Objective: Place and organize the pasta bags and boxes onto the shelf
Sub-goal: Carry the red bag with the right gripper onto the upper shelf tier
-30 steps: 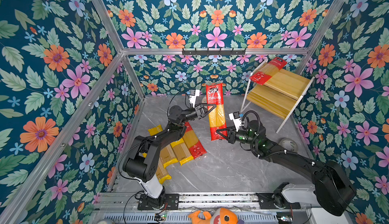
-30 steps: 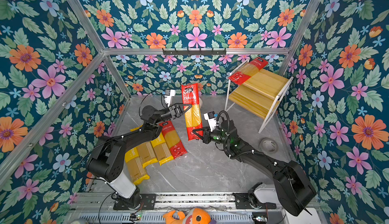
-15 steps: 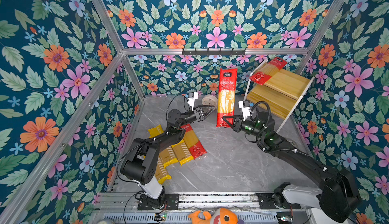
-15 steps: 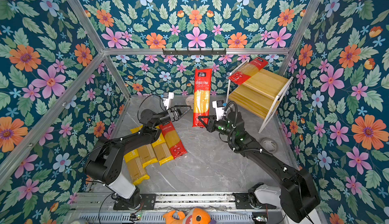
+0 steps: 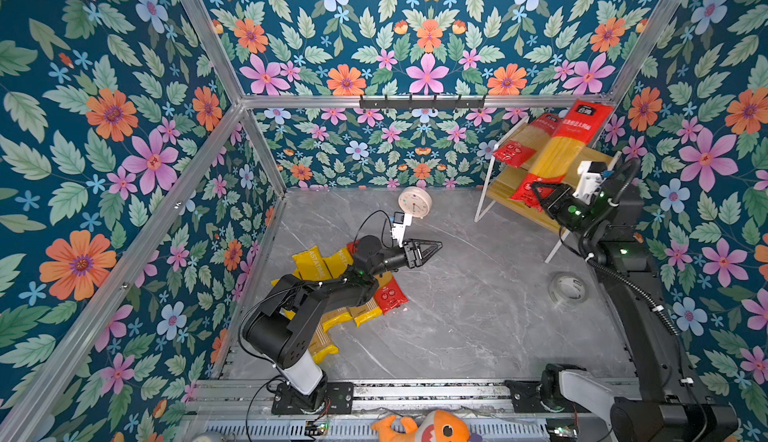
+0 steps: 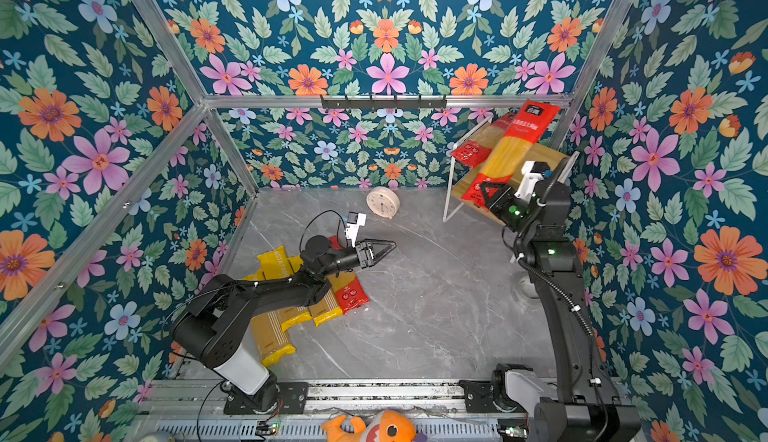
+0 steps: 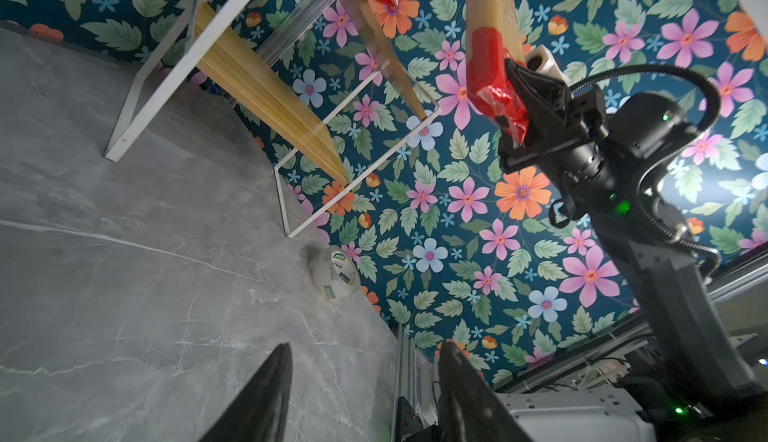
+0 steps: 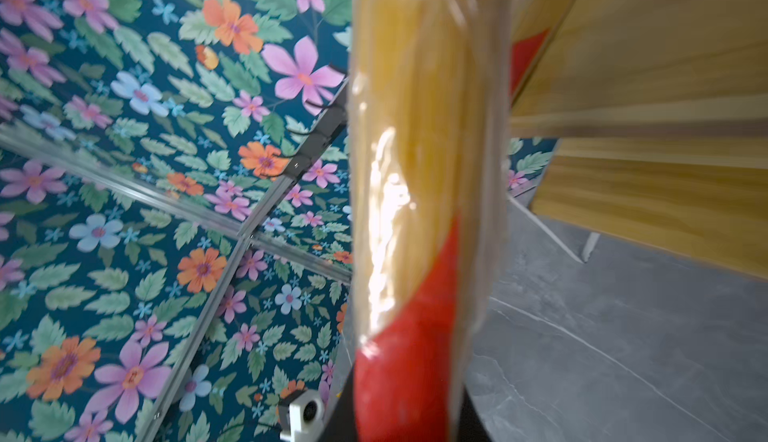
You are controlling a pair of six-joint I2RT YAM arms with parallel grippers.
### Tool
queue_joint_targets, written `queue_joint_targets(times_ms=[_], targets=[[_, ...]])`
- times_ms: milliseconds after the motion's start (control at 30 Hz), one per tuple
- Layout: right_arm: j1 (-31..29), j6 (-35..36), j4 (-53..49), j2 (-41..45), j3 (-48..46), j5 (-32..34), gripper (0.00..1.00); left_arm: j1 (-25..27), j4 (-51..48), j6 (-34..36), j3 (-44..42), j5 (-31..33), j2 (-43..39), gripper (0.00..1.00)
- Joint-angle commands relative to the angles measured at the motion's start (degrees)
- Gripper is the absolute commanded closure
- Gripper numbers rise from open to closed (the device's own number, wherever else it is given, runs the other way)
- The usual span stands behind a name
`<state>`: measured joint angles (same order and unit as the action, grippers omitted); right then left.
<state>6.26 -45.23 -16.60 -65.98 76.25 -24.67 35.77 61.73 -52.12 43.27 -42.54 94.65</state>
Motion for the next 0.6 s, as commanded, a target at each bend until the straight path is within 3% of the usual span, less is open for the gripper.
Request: queue_joint_targets(times_ms=[0,167,567], targets=[[4.5,-1.51,-2.12,-3.38,6.45,-0.82,1.0,1.97,-9.36,8.33,2.67,2.01,0.65,0.42],[7.87,-2.85,-5.21,-11.31,14.06,-1.24,1.0,2.99,-10.52,9.27,3.72,2.79,1.15,0.43],[5.6,-10.58,-2.48,-24.59,22.41,-7.26,0.98,3.43,-12.35,10.76,3.07,4.36,1.14,0.43]])
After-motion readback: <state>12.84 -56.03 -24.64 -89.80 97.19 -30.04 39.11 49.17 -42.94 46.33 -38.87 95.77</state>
